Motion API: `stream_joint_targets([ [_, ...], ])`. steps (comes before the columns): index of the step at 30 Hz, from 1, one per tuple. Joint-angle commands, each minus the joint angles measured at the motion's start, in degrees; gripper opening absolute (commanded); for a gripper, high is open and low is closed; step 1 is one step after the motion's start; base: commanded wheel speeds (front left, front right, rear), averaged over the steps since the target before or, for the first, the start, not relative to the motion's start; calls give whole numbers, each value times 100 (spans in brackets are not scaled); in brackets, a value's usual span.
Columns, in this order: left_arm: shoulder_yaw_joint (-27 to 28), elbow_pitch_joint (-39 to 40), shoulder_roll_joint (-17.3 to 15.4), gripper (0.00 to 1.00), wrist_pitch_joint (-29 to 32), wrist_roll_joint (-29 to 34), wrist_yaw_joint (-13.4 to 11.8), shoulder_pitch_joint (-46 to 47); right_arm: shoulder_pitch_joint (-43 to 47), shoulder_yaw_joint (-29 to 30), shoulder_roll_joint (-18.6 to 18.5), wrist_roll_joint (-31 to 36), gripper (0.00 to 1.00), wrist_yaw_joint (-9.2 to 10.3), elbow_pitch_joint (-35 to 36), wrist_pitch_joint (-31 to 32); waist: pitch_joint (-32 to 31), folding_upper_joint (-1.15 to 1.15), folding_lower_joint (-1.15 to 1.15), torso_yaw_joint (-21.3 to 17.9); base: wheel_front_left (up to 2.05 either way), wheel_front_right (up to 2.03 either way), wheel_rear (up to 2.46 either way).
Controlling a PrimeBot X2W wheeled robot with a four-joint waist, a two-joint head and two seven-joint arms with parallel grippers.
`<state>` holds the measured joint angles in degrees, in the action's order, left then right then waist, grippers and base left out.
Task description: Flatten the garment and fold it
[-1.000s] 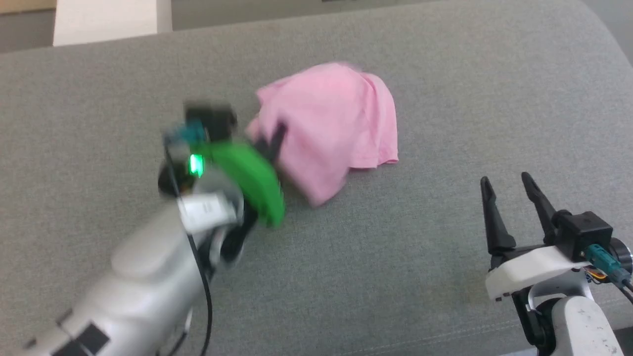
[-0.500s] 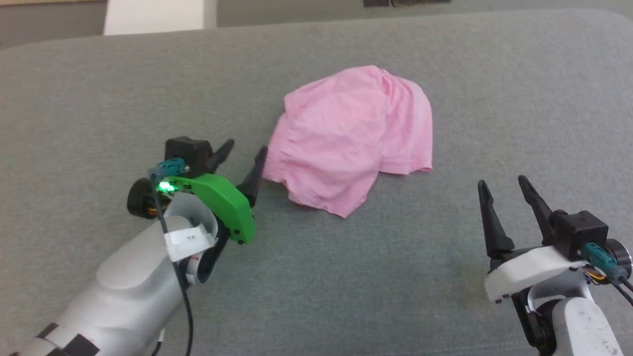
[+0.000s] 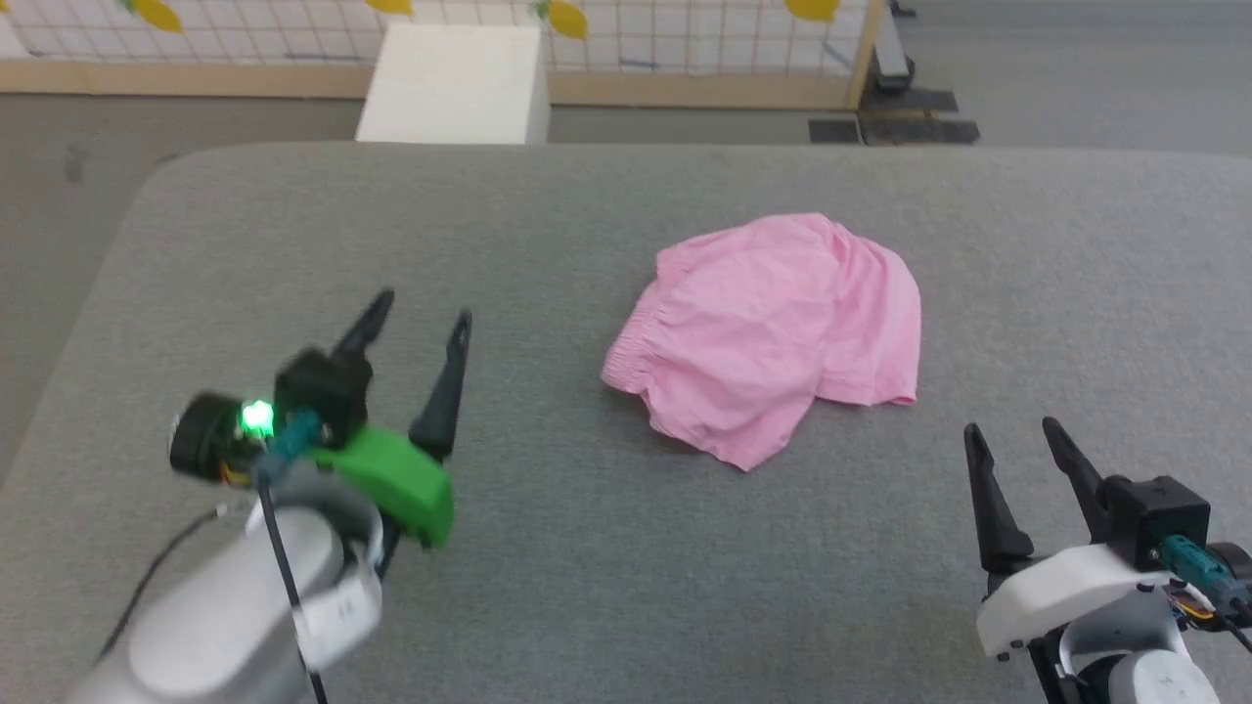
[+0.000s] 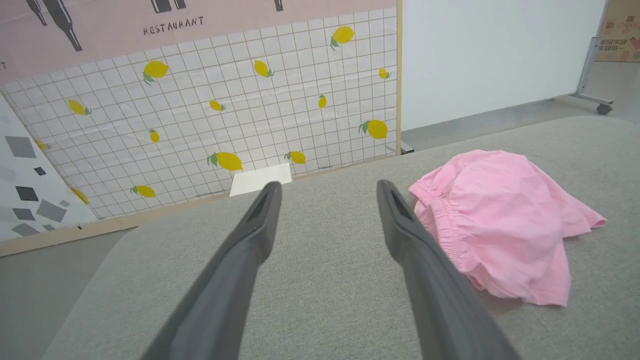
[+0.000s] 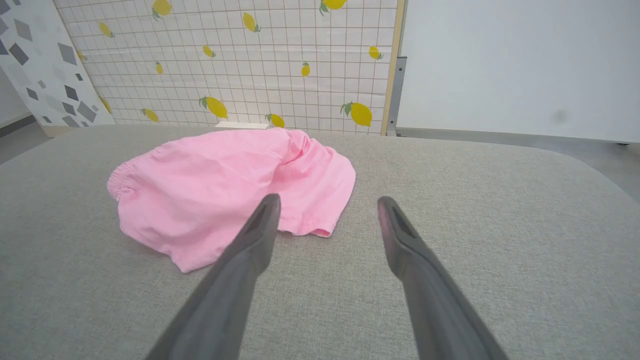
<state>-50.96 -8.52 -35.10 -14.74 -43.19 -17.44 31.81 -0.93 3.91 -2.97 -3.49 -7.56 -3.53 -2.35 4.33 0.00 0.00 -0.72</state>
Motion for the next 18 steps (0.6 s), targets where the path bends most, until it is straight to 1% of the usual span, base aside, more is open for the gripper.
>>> stream_joint_targets([
  [1, 37, 142, -52, 100, -24, 191, -87, -270, 86, 1, 9, 13, 100, 8, 48, 16, -199, 0, 0, 193, 0, 0, 0],
  [5, 134, 412, -100, 100, -25, 565, -332, -861, 198, -15, 9, -1, 100, 8, 91, 35, -272, 0, 0, 215, 0, 0, 0],
  [8, 142, 508, -78, 100, -25, 763, -438, -1213, 266, -36, 9, -14, 100, 8, 105, 50, -318, 0, 0, 214, 0, 0, 0],
  [13, 223, 577, 42, 100, -25, 854, -512, -1546, 341, -69, 9, -32, 100, 8, 131, 78, -357, 0, 0, 209, 0, 0, 0],
  [18, 290, 582, 135, 100, -25, 918, -470, -1612, 377, -71, 9, -40, 100, 8, 161, 124, -373, 0, 0, 223, 0, 0, 0],
])
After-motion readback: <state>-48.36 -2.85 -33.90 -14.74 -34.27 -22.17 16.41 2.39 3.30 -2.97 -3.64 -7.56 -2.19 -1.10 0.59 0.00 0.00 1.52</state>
